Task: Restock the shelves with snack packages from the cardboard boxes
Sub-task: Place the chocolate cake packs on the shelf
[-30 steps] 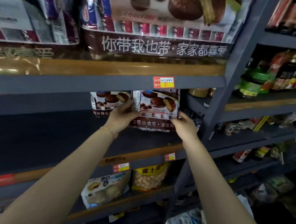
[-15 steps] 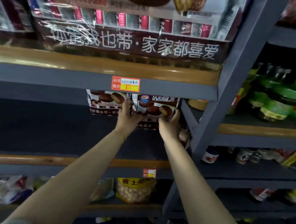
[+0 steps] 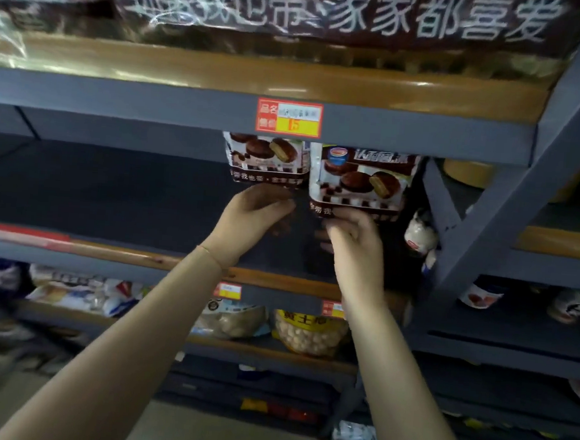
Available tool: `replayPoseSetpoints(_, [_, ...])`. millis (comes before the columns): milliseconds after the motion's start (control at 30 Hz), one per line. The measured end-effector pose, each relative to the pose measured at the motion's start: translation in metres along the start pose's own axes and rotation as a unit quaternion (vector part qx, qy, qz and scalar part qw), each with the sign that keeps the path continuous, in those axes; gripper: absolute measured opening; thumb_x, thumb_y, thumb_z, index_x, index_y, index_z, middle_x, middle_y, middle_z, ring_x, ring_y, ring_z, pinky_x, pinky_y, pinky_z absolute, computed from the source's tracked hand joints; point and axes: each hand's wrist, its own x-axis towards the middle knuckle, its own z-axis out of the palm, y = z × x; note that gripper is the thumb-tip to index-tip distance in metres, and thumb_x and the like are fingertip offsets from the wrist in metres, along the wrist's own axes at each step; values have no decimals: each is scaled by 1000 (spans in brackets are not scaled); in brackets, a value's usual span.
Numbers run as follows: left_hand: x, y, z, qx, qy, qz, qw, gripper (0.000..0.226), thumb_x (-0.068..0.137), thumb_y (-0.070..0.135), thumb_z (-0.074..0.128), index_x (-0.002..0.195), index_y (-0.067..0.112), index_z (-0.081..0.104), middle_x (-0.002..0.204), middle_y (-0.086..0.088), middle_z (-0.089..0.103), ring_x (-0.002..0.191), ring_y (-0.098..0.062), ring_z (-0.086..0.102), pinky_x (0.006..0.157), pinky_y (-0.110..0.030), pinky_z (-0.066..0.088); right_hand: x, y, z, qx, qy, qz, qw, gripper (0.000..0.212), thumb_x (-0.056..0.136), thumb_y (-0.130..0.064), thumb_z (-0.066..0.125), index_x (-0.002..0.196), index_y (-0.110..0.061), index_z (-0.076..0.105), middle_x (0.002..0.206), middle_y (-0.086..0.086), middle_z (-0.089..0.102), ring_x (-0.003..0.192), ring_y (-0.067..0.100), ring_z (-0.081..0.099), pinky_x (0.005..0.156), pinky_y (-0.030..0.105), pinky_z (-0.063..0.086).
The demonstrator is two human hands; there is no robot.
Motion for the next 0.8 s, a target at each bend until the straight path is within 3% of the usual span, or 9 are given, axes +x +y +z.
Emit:
replayPoseSetpoints(100, [-31, -3, -38, 24, 17, 20, 999, 11, 96, 6, 64, 88, 12, 68, 77, -6, 71, 65, -19, 67, 61, -26, 54, -26, 0, 28, -19, -69, -11, 997, 13, 96, -5, 58, 93, -15, 65, 80, 2, 69, 71, 16, 67, 66, 29, 54])
replayPoseSetpoints(233, [-80, -22, -111, 24, 68, 16, 997, 14, 97, 4, 62, 86, 11, 67, 73, -5, 69, 64, -21, 66, 61, -27, 53, -67, 8, 88, -49, -129, -26, 990, 12, 96, -5, 59, 90, -13, 66, 75, -1, 67, 69, 9, 65, 64, 23, 52])
replayPoseSetpoints(300, [-108, -42, -158, 19, 97, -3, 995, 19, 98, 4, 60, 84, 13, 67, 70, -2, 69, 64, -21, 66, 62, -29, 54, -95, 16, 130, -57, -165, -16, 985, 12, 98, -7, 58, 89, -14, 65, 74, 4, 67, 69, 14, 65, 61, 27, 52])
replayPoseSetpoints(367, [-139, -65, -211, 15, 122, -25, 992, 22, 99, 1, 58, 81, 12, 65, 67, -1, 67, 62, -20, 65, 62, -30, 54, -126, 26, 180, -75, -197, -16, 977, 13, 98, -10, 59, 89, -16, 65, 79, 10, 66, 73, 23, 65, 65, 34, 51])
replayPoseSetpoints(467, [-193, -100, -305, 0, 163, -71, 984, 25, 98, 2, 59, 78, 15, 66, 69, -5, 67, 62, -20, 64, 61, -31, 53, -182, 45, 269, -112, -255, -5, 960, 11, 99, -12, 58, 91, -14, 65, 83, 9, 66, 73, 14, 62, 66, 22, 46])
replayPoseSetpoints(600, [-274, -143, -434, -27, 229, -120, 966, 31, 97, 8, 63, 73, 27, 70, 68, -7, 68, 58, -21, 62, 56, -28, 48, -265, 76, 398, -158, -338, 18, 928, 13, 99, -19, 58, 87, -19, 64, 74, 3, 61, 64, 11, 56, 60, 20, 42])
replayPoseSetpoints(700, [-331, -161, -523, -62, 278, -149, 947, 11, 97, 7, 63, 88, 7, 68, 75, -12, 67, 59, -19, 61, 62, -29, 49, -327, 90, 492, -160, -407, 31, 899, 15, 98, -12, 59, 85, -18, 65, 69, -5, 64, 65, 9, 61, 65, 31, 51])
replayPoseSetpoints(800, [-377, -170, -602, -72, 325, -185, 925, 10, 98, 9, 62, 89, 10, 66, 78, -8, 68, 61, -16, 61, 57, -21, 50, -376, 88, 577, -165, -475, 36, 864, 17, 97, -10, 59, 84, -20, 64, 69, -6, 64, 64, 14, 62, 68, 41, 54])
